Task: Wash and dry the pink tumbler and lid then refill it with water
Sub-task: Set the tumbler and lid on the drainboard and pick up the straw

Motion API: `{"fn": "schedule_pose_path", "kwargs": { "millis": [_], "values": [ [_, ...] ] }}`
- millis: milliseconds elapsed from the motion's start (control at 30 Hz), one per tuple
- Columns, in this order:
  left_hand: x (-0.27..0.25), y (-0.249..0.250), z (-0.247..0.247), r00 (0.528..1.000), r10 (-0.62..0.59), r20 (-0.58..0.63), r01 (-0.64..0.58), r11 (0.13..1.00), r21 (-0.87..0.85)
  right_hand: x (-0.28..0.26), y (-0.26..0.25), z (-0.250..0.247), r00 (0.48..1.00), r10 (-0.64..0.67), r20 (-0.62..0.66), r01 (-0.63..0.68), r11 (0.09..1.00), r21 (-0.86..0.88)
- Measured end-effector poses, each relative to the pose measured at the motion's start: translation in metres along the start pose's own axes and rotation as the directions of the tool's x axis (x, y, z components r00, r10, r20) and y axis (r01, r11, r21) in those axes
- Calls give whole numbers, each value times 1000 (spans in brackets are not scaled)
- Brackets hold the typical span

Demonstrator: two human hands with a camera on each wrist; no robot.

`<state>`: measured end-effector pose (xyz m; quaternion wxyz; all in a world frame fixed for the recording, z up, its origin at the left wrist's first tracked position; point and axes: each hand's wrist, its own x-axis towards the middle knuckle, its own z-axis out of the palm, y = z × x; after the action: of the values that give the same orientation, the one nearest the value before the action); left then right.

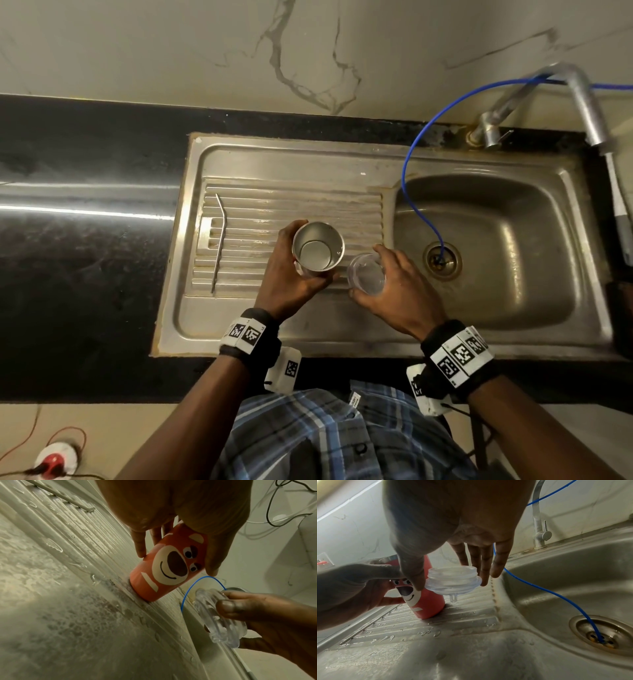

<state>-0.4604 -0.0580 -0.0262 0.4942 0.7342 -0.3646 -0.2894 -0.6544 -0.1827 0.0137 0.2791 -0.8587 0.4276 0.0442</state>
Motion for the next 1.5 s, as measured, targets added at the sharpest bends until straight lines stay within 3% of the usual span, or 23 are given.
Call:
{"fn": "schedule_pose_path", "kwargs": {
  "millis": [333, 633, 767, 900, 967, 1167, 1300, 1500],
  "values": [
    [-3, 0, -5, 997, -59, 42, 60, 998, 0, 3, -6, -1, 1000, 9, 9, -9, 999, -39],
    [-15, 7, -24, 986, -75, 149, 79, 997, -25, -4, -15, -23, 1000, 10, -15, -10, 1000, -20],
    [-25, 17, -37, 989, -70, 127, 78, 995, -62, -17, -33, -55, 992, -42, -123, 54, 993, 101],
    [-28, 37, -42, 984, -108, -145, 103, 994, -42, -16, -62, -82, 970, -159, -185, 204, 944, 259],
    [-24, 52, -46, 971, -112, -211, 111, 994, -19, -12, -76, -88, 957, -219, -190, 275, 896, 350],
    [-12, 83, -53, 941, -333, -62, 296, 896, -330, -6, -96, -78, 946, -304, -113, 312, 762, 567],
    [-9, 79, -52, 935, -344, -90, 291, 885, -363, 1, -80, -54, 948, -308, -83, 310, 833, 459],
    [-5, 68, -48, 946, -307, -102, 273, 927, -256, 16, -57, -30, 922, -381, -70, 387, 898, 208]
  ]
}}
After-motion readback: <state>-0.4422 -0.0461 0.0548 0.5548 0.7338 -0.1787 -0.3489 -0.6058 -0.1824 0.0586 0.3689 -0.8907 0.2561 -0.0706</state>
